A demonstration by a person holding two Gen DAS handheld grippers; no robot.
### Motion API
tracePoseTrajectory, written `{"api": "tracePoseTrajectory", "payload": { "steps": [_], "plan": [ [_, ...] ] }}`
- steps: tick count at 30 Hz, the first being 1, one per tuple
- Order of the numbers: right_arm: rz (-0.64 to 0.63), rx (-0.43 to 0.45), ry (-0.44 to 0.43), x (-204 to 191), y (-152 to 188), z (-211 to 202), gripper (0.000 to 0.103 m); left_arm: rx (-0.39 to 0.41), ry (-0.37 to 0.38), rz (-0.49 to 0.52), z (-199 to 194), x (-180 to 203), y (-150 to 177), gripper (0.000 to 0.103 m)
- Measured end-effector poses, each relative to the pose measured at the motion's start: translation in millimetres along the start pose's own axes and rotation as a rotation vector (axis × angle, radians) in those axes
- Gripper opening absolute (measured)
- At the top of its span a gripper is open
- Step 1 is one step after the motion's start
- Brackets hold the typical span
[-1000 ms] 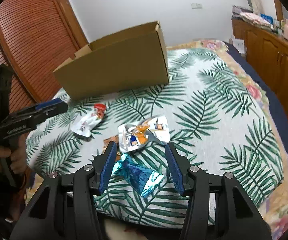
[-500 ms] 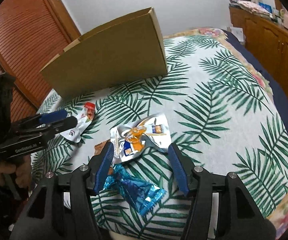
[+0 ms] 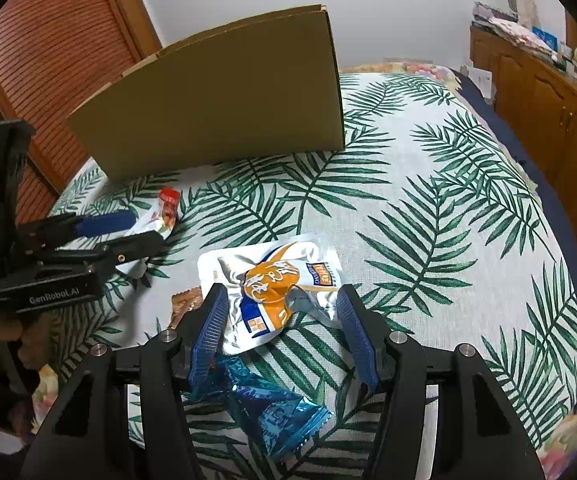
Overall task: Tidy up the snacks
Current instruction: 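Grasp the red-topped white pouch with the left gripper while the right grasps the silver-orange bag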
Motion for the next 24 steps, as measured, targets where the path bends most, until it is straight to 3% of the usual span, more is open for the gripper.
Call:
{"api": "tracePoseTrajectory", "payload": {
  "steps": [7,13,17,24],
  "plan": [
    [-0.021,-0.010,0.019,-0.4,-1.2,8.8,0.063,0.012,-0.064,0.067,7.6,7.8,2.4,0.069],
    [-0.031,-0.008,0.022,-1.3,-1.5,12.0,0.063,0.025,-0.060,0.067,8.4,8.2,1.2,0.070],
    [-0.035,-0.009,0.022,-2.5,-2.5,13.5,0.063,0.029,-0.050,0.070,6.2,3.3,2.7,0.060],
    [-0.075,-0.025,0.022,-13.2,-5.7,21.0,0.068,0.023,-0.005,0.077,-2.4,-2.8,8.2,0.058]
  ]
}}
Point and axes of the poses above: each gripper's, at about its wrist camera, not at the fingertips, and z roughly the way its jaws point, x to its right, y to its underside, the point moved 4 cm from there along z, roughly the way its jaws point, and after that the axes turned 8 degrees about z, right-handed, at the moved point
